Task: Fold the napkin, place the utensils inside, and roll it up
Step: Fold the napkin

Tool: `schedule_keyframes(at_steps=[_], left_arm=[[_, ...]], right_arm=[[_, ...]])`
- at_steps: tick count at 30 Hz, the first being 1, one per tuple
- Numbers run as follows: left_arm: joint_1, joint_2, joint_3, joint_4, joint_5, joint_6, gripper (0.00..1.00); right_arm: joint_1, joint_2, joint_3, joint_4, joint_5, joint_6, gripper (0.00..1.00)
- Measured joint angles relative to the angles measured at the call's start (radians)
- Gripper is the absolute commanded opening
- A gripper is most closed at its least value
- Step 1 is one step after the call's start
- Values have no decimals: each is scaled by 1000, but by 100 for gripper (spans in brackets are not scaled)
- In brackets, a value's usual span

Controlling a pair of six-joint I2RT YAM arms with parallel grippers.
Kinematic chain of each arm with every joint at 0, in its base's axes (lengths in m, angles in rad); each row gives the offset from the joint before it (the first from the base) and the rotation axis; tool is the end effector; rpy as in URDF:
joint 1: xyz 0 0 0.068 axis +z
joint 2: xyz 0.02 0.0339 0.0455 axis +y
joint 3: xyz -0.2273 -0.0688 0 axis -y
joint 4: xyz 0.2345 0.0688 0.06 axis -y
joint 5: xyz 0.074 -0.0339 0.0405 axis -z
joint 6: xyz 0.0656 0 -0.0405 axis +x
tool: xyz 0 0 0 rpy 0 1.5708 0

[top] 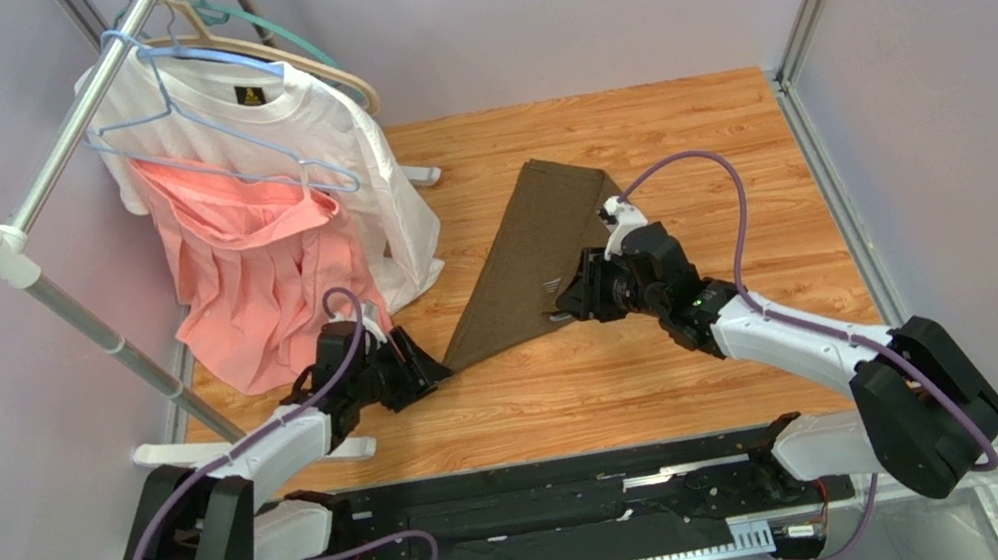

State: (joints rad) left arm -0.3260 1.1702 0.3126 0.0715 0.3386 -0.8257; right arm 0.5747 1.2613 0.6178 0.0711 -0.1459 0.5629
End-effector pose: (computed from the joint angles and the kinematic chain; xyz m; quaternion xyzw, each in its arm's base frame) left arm 0.2073 -0.0931 0.0886 -0.1628 0.8985 -0.3358 0.2313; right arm 0.2392 0.1663 0.1621 -0.0401 0.8754 0.3111 0.3678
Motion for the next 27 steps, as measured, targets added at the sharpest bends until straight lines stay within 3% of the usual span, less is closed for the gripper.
schedule_keyframes(at_steps=[9, 20, 27], left_arm=[[-1, 73, 31, 30, -8, -5, 40], [-1, 66, 24, 11, -34, 17, 1], [-5, 61, 137, -151, -57, 140, 0]], right_arm=[[0, -14, 0, -3, -2, 1, 40], [0, -21, 0, -3, -3, 1, 40], [0, -21, -4, -8, -2, 0, 40]])
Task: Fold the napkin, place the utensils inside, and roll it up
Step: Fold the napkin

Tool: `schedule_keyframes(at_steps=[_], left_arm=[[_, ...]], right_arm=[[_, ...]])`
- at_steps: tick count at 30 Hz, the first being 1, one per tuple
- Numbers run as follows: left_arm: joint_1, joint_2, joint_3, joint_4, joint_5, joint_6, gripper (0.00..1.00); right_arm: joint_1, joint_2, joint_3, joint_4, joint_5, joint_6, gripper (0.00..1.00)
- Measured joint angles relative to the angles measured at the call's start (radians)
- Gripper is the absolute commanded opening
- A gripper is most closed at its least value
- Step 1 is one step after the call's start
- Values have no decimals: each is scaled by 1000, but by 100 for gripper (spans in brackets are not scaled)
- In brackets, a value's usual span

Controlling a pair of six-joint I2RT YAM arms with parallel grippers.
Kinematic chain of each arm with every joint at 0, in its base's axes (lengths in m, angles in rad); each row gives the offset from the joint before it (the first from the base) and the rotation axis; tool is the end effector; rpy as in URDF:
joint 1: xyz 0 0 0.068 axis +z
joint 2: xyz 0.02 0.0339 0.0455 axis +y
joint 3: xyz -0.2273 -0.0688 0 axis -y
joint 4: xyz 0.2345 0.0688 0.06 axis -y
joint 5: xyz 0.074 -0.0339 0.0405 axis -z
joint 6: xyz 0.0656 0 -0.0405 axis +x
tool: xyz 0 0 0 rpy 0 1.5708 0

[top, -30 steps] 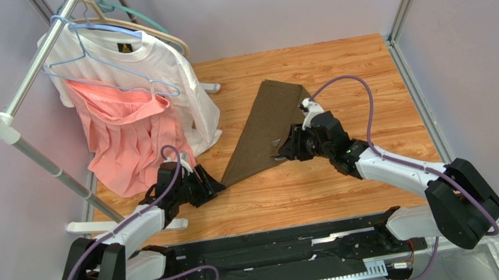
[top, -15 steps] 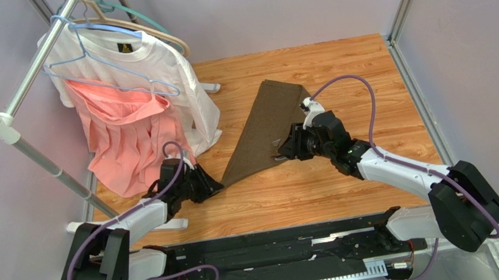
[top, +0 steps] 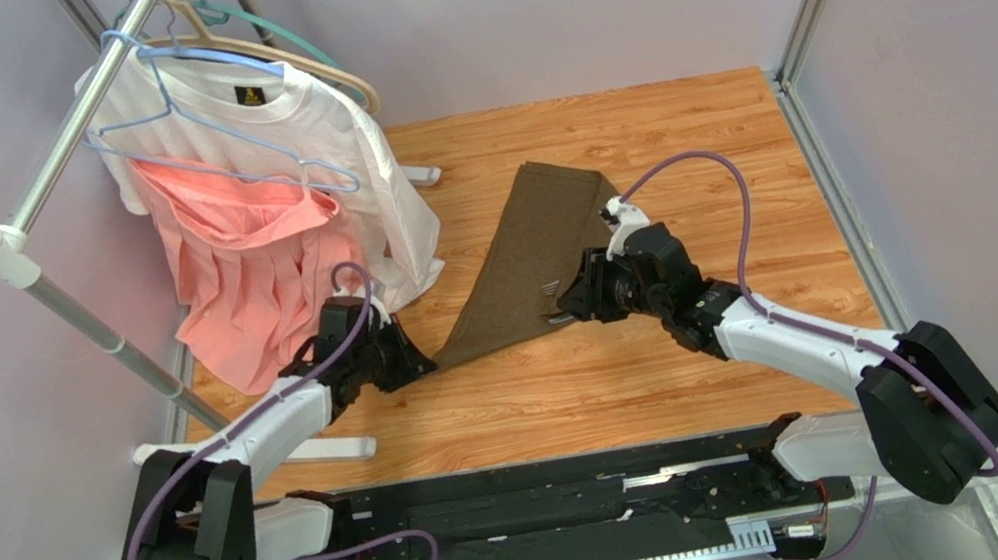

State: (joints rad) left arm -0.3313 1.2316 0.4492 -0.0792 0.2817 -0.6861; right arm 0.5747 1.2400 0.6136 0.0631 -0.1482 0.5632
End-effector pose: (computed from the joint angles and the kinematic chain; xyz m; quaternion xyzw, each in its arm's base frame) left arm 0.2231 -0.0960 0.1011 -0.1159 0.9225 -0.2824 0.2361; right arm 0.2371 0.1651 0.1655 -0.0408 0.8732 0.3140 0.3706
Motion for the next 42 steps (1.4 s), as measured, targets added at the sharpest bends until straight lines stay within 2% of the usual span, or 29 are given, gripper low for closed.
schedule_keyframes(at_steps=[7, 14, 21, 33, 42], left_arm=[[-28, 3, 166, -153, -16, 123, 0], [-210, 126, 404, -234, -32, 175, 0], [-312, 322, 652, -234, -35, 177, 0], [-426, 772, 1140, -247, 58, 276, 0], [-514, 919, 1321, -303, 108, 383, 0]], right_arm=[[-6, -20, 0, -74, 61, -12, 39], [-120, -68, 1, -165, 105, -19, 39], [-219, -161, -2, -212, 122, -18, 39], [-267, -240, -61, -274, 132, -17, 39], [-286, -275, -77, -301, 158, -18, 39]])
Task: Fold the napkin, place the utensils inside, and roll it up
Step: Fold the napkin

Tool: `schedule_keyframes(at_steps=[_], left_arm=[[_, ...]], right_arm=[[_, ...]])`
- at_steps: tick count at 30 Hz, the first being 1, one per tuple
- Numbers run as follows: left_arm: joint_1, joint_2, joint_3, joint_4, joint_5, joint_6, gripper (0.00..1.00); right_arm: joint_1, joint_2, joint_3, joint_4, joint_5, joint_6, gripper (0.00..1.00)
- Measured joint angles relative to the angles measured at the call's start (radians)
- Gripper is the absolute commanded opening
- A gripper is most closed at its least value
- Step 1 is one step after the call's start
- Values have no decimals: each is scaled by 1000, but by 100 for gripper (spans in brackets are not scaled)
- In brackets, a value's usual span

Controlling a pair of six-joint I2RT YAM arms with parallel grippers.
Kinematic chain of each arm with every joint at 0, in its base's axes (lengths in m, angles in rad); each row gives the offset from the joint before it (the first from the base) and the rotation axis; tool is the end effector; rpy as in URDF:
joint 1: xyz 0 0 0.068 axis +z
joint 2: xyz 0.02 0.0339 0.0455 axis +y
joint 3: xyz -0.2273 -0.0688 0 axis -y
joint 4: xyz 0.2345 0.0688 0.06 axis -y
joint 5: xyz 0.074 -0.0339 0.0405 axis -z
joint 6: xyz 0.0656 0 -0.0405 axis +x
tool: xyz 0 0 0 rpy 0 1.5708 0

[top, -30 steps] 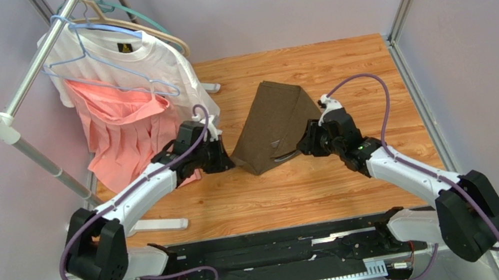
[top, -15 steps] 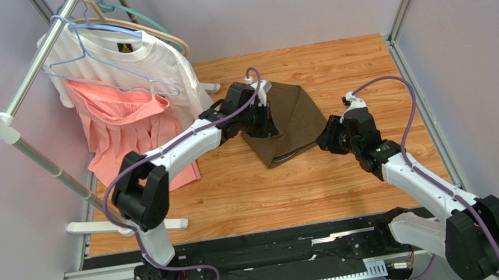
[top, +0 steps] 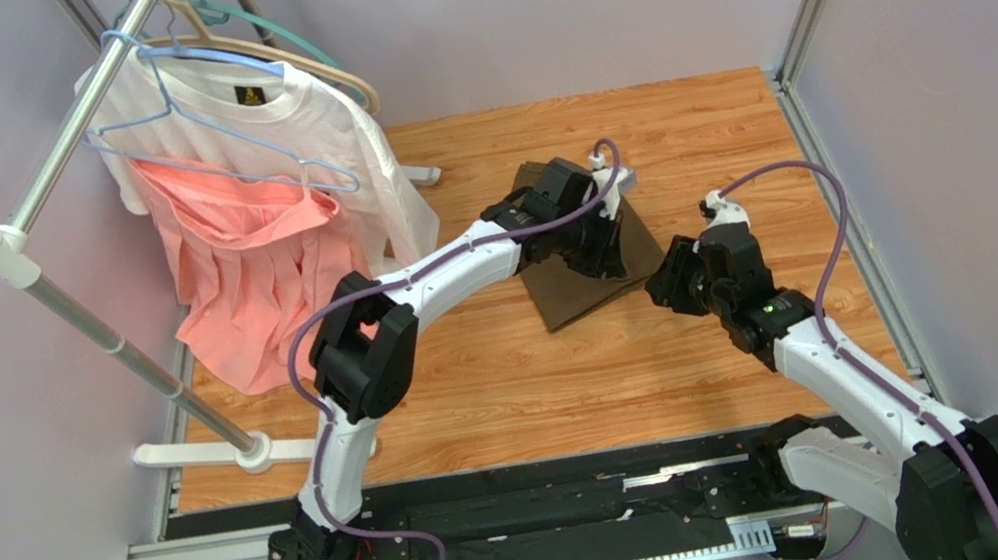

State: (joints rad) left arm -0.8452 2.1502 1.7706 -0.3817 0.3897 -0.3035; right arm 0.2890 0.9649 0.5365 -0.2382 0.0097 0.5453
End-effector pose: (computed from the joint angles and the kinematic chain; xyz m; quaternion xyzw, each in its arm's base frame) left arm 0.3012 -0.3771 0.1796 0.3147 0.8485 -0.3593 0.2277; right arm 0.2288 0.0674 0.1712 0.1171 0.8919 0.1730 0.4012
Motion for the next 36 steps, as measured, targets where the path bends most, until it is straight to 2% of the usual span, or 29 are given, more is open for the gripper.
schedule_keyframes(at_steps=[8, 18, 36], left_arm=[[-26, 78, 116, -26, 5, 105, 0], [-26, 92, 149, -55, -28, 200, 0], [-26, 201, 252, -56, 26, 321, 0]], right_arm=[[-10, -2, 0, -7, 9, 0, 39], [-19, 24, -8, -6, 17, 0, 39], [-71, 113, -8, -4, 15, 11, 39]])
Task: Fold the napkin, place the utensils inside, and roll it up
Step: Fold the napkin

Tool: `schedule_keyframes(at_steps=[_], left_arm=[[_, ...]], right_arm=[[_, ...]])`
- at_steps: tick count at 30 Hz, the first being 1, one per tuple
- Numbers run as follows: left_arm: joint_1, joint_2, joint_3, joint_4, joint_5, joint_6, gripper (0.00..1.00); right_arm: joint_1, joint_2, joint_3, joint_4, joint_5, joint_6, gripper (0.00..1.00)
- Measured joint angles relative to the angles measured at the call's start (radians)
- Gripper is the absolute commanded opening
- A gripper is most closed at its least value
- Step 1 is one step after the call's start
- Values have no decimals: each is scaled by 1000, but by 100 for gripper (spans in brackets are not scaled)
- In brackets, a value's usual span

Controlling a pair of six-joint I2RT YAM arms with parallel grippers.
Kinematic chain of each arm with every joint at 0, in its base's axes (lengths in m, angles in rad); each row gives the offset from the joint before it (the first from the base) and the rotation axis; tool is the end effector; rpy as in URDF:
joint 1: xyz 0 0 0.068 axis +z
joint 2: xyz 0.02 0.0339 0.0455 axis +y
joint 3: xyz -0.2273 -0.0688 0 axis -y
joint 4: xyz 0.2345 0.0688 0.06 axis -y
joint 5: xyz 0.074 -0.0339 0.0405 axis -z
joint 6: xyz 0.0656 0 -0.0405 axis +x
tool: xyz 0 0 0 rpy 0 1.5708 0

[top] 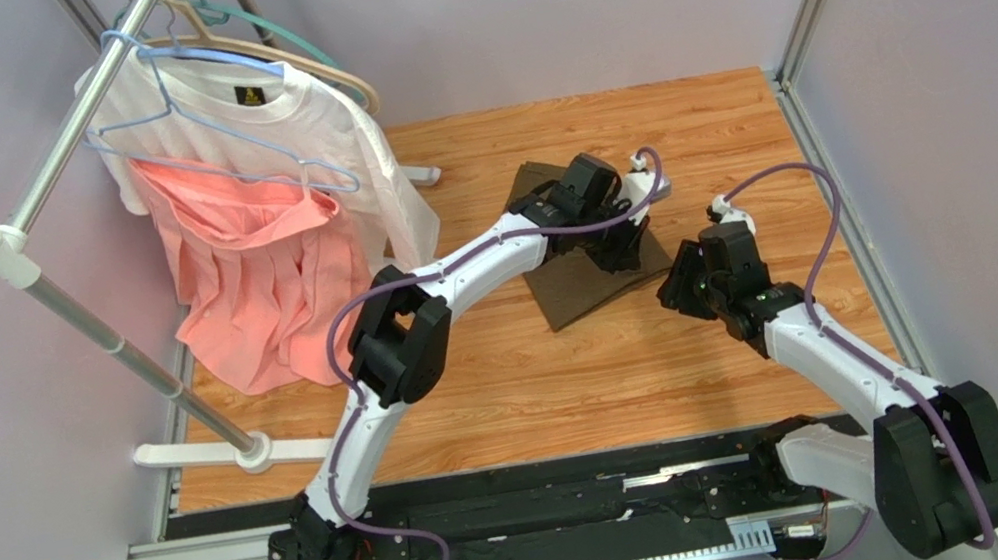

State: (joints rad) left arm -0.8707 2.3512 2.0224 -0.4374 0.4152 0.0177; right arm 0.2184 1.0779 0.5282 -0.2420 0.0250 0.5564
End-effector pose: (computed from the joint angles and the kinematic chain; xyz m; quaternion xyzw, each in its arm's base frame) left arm 0.3134 -0.4131 0.1632 0.4598 0.7783 -0.3312 0.2703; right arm 0.2364 0.0508 0.1431 0.1603 0.9110 0.1328 0.3560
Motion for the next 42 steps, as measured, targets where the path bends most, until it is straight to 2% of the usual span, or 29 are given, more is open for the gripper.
schedule_keyframes(at_steps=[8, 17, 18, 20, 21, 23, 24, 27, 33, 38, 42], left_arm=[[0, 53, 89, -5, 37, 53, 0], [0, 103, 121, -9, 39, 72, 0], [-1, 108, 122, -10, 35, 72, 2], [-1, 116, 126, -9, 24, 70, 19], [-2, 117, 126, -8, 19, 68, 31], [-2, 117, 126, -4, 6, 56, 41], [-3, 117, 126, 3, -2, 47, 55], [-3, 117, 126, 33, -6, 24, 68], [-3, 117, 131, 113, 11, -57, 74], [2, 92, 119, 140, -23, -119, 74], [23, -56, -77, 198, -77, -198, 75]], right_arm=[[-18, 17, 0, 10, -3, 1, 40], [-23, 29, 0, 21, -9, 4, 41], [-24, 29, 0, 23, -8, 4, 41], [-31, 29, 0, 23, -9, 4, 42], [-34, 29, 0, 22, -9, 4, 42], [-48, 27, 0, 21, -11, 4, 43], [-58, 26, 0, 19, -16, 4, 43], [-87, 3, 0, 8, -31, 4, 43], [-124, -71, 8, -28, -36, 3, 43], [-182, -89, 28, -46, -63, -8, 44], [-213, -18, 92, -52, -116, -50, 47]])
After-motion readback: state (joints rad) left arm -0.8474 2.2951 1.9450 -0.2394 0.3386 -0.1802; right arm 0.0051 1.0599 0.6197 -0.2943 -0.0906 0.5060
